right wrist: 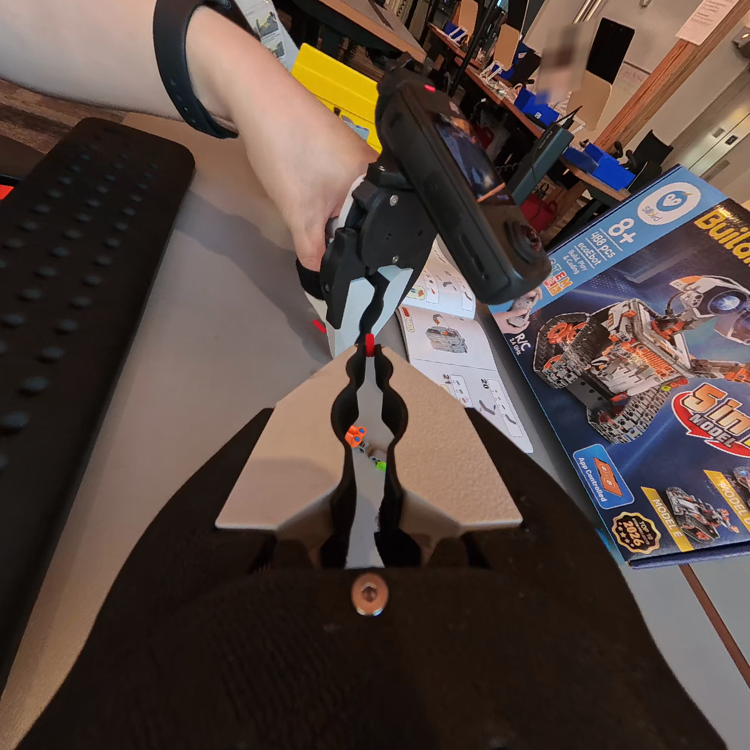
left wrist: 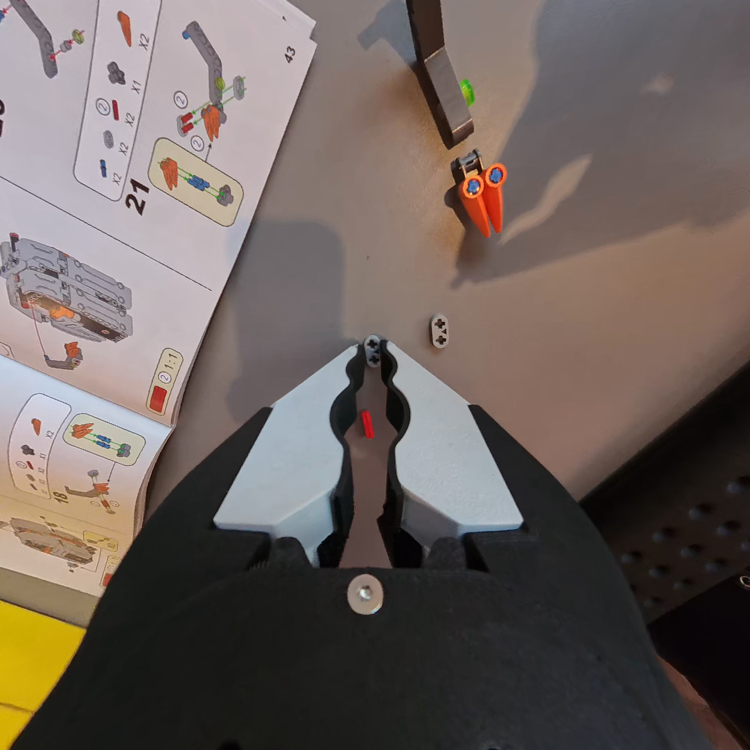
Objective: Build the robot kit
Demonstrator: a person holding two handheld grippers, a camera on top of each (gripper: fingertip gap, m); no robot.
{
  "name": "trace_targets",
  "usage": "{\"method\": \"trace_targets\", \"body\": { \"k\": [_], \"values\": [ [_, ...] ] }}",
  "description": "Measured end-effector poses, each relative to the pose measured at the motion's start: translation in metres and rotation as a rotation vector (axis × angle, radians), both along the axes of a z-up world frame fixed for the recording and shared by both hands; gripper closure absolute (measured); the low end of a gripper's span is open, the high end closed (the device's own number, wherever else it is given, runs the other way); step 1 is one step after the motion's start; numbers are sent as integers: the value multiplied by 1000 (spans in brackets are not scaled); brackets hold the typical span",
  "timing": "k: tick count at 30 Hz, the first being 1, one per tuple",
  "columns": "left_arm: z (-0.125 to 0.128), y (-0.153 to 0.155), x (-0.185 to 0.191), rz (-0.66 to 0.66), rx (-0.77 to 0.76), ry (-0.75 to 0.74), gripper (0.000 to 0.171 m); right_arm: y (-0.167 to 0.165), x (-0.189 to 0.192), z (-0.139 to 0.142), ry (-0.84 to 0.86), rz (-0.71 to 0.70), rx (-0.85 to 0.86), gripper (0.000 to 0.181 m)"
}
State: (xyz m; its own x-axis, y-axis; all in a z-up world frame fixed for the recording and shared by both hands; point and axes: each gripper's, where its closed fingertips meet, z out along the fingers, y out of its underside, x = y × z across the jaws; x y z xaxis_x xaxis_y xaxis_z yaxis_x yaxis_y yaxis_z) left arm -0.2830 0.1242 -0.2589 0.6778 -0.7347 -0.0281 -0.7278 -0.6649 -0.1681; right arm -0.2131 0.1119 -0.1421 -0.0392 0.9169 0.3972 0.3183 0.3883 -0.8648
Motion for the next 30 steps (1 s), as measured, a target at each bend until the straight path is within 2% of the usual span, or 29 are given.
{"method": "trace_targets", "body": {
  "k": [4, 6, 7, 9, 11, 14, 17, 20, 26, 30],
  "values": [
    [0, -1, -2, -11, 33, -66, 166, 1, -1, -1, 3, -3, -2, 178],
    [5, -4, -1, 56, 20, -191, 166, -3, -3, 6, 42, 1, 18, 178],
    [16, -6, 10, 94, 18, -351, 166, -6, -5, 12, 70, 3, 32, 178],
    [54, -18, 36, 133, 0, -760, 166, -15, -9, 22, 113, 16, 67, 178],
    [92, -38, 44, 119, -29, -1111, 166, -25, -13, 30, 151, 24, 118, 177],
    [121, -70, 43, 102, -74, -1392, 167, -50, -17, 43, 208, 101, 111, 178],
    [137, -98, 46, 29, -69, -1533, 167, -69, -19, 56, 274, 167, 38, 178],
    [148, -113, 43, 10, -10, -1655, 167, -91, -22, 53, 282, 240, -32, 178],
    [156, -130, 37, -30, 89, -1728, 168, -111, -33, 42, 270, 211, 113, 178],
    [154, -134, 42, -52, 52, -1734, 168, -116, -34, 43, 271, 210, 150, 178]
  ]
}}
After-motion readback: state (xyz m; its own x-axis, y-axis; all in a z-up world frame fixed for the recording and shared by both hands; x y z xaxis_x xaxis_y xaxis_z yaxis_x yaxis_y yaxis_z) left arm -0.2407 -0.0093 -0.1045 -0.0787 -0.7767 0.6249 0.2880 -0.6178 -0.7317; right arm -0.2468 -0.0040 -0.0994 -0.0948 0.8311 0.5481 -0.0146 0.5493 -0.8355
